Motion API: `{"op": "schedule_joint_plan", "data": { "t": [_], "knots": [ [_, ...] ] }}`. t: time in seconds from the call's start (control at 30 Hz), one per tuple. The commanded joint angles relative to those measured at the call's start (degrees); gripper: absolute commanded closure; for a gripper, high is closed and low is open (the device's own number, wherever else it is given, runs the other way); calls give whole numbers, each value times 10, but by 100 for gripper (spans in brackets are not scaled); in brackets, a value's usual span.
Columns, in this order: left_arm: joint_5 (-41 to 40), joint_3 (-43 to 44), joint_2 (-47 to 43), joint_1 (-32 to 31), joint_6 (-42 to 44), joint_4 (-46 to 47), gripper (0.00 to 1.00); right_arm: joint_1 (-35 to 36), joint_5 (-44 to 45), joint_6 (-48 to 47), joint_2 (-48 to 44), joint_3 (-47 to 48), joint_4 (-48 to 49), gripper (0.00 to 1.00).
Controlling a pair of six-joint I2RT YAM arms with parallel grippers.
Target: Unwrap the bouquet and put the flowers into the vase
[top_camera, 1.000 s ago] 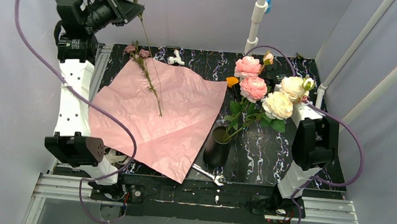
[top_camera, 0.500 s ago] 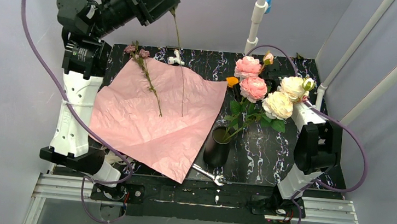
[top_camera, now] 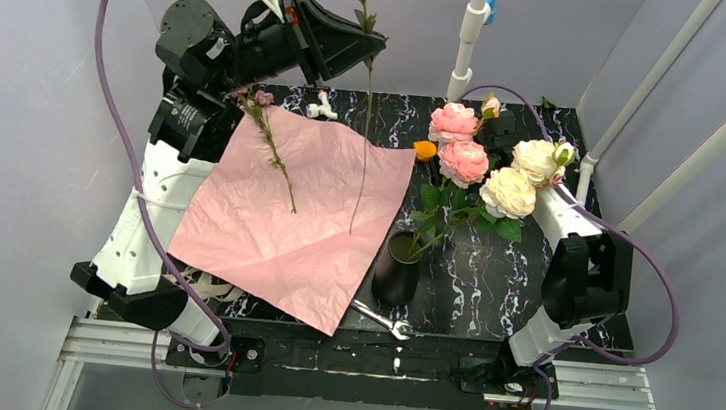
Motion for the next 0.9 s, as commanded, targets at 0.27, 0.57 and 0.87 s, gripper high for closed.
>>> {"op": "schedule_joint_plan", "data": {
  "t": [0.27, 0.57, 0.87],
  "knots": [
    [-21, 0, 14, -84, 32, 44, 100, -2, 8, -4, -53, -22, 17, 2],
    [-29, -54, 8, -122, 88, 45, 100, -2, 12, -13, -72, -38, 15, 2],
    [-39, -108, -2, -143, 122, 45, 100, -2, 16, -18, -82, -48, 15, 2]
  ]
}}
